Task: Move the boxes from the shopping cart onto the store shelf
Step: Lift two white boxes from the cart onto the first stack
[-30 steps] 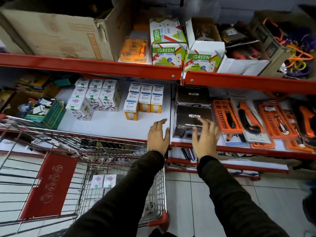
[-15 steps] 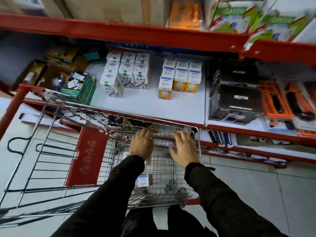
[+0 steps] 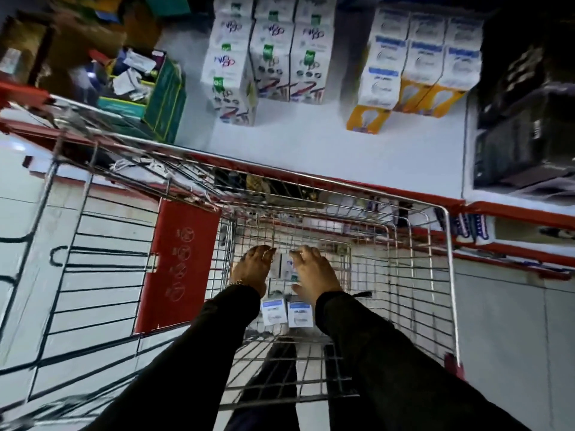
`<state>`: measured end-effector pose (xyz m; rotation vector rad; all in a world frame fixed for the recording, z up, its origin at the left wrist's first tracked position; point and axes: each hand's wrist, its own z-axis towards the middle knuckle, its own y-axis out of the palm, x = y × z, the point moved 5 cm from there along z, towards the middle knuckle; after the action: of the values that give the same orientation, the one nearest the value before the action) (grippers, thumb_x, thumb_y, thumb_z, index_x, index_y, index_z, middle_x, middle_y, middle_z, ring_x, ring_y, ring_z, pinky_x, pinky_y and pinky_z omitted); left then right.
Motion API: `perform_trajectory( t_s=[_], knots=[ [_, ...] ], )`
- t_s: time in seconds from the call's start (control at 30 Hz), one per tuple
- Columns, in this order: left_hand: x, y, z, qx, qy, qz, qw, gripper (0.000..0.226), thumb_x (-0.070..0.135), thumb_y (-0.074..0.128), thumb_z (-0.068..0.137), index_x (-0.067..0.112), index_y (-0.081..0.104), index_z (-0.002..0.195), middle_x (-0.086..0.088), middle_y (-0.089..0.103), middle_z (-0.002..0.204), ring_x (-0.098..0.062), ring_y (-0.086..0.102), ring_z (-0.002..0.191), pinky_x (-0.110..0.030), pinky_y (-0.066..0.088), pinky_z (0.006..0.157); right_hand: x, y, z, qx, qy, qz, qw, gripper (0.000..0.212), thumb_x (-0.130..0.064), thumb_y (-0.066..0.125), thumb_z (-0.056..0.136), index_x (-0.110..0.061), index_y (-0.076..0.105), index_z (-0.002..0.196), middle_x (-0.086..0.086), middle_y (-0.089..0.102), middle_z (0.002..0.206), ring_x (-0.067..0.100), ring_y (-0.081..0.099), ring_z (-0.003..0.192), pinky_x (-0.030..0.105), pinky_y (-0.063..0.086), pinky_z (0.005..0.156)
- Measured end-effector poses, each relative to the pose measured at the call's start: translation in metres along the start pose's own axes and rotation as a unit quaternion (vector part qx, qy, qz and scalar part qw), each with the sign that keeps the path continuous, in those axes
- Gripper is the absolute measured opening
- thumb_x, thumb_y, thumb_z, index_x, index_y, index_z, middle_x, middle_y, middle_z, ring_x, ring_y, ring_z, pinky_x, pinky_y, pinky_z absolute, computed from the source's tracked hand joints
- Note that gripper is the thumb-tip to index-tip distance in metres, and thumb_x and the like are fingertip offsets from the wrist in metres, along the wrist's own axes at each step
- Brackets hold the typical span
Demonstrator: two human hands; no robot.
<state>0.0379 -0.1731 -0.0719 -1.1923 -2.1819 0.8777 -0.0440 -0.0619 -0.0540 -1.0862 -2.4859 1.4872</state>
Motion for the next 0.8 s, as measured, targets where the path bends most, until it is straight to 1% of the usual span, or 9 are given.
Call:
perform_trajectory(
  t_s=[0.1,0.17,0.2,0.3,0.4,0.53,0.63,0.7,0.8],
  knots=[
    [0.000,0.002,0.011,0.023,0.002,-0.021,1.000,0.068,0.007,0.058,0.088,0.019,0.029,0.148,-0.002,0.031,0.152,-0.025,0.039,0.137,-0.037,0.049,0.098,-0.004,0.013,0.015,-0.001,0.010,-0.016,1.000,0.063,-0.017,0.066,0.090,-0.010,0.036,0.145,0.014,0.035,0.149,0.034,0.034,0.134,0.042,0.037,0.106],
    [0.001,-0.001,0.013,0.043,0.007,-0.020,0.999,0.062,0.007,0.058,0.088,0.020,0.035,0.144,0.000,0.036,0.149,-0.023,0.043,0.132,-0.035,0.052,0.092,-0.004,0.014,0.019,0.009,0.025,-0.010,1.000,0.053,-0.011,0.060,0.093,-0.009,0.040,0.141,0.015,0.037,0.148,0.034,0.036,0.134,0.042,0.037,0.107],
    [0.001,0.000,0.013,0.047,0.008,-0.021,0.999,0.059,0.009,0.058,0.088,0.020,0.038,0.142,0.000,0.037,0.147,-0.023,0.045,0.130,-0.035,0.053,0.091,-0.003,0.014,0.019,0.014,0.027,-0.008,1.000,0.052,-0.010,0.059,0.092,-0.009,0.041,0.141,0.015,0.037,0.149,0.034,0.037,0.134,0.041,0.037,0.107],
    [0.000,-0.005,0.005,0.048,0.002,-0.043,0.998,0.056,0.010,0.064,0.085,0.019,0.045,0.136,0.000,0.035,0.143,-0.026,0.055,0.117,-0.036,0.056,0.089,-0.002,0.004,0.011,0.028,0.026,-0.003,0.999,0.062,-0.009,0.067,0.086,-0.010,0.041,0.142,0.013,0.040,0.147,0.033,0.037,0.134,0.041,0.036,0.109],
    [0.001,-0.018,-0.010,0.067,0.005,-0.061,0.996,0.060,0.014,0.073,0.078,0.020,0.048,0.132,-0.001,0.040,0.139,-0.025,0.061,0.107,-0.035,0.059,0.088,0.000,-0.019,-0.007,0.061,0.031,-0.018,0.998,0.065,-0.012,0.070,0.082,-0.012,0.044,0.142,0.009,0.045,0.143,0.030,0.036,0.135,0.042,0.035,0.110],
    [0.011,-0.051,-0.041,0.099,0.013,-0.036,0.994,0.066,0.021,0.074,0.079,0.020,0.046,0.138,-0.003,0.040,0.141,-0.024,0.055,0.115,-0.034,0.056,0.095,-0.002,-0.054,-0.032,0.064,0.024,-0.025,0.997,0.071,-0.023,0.076,0.079,-0.014,0.044,0.143,0.009,0.044,0.147,0.030,0.032,0.141,0.045,0.032,0.114],
    [0.019,-0.084,-0.068,0.123,0.017,-0.014,0.992,0.065,0.024,0.074,0.078,0.020,0.047,0.137,-0.003,0.039,0.142,-0.026,0.057,0.115,-0.037,0.055,0.096,-0.005,-0.084,-0.054,0.067,0.010,-0.024,0.997,0.072,-0.029,0.075,0.079,-0.015,0.043,0.143,0.008,0.046,0.146,0.029,0.034,0.139,0.044,0.031,0.115],
    [0.025,-0.107,-0.081,0.146,0.025,0.002,0.989,0.065,0.025,0.074,0.077,0.021,0.047,0.137,-0.003,0.041,0.142,-0.025,0.056,0.115,-0.036,0.056,0.093,-0.007,-0.104,-0.067,0.086,-0.002,-0.025,0.996,0.069,-0.033,0.073,0.080,-0.015,0.045,0.140,0.007,0.047,0.143,0.027,0.035,0.135,0.044,0.031,0.114],
    [0.035,-0.142,-0.104,0.191,0.047,0.020,0.980,0.074,0.029,0.075,0.076,0.020,0.042,0.141,-0.006,0.042,0.145,-0.027,0.055,0.119,-0.036,0.055,0.094,-0.011,-0.138,-0.089,0.129,-0.024,-0.018,0.991,0.072,-0.043,0.071,0.079,-0.017,0.044,0.141,0.005,0.048,0.140,0.025,0.036,0.132,0.043,0.029,0.113]
  ],
)
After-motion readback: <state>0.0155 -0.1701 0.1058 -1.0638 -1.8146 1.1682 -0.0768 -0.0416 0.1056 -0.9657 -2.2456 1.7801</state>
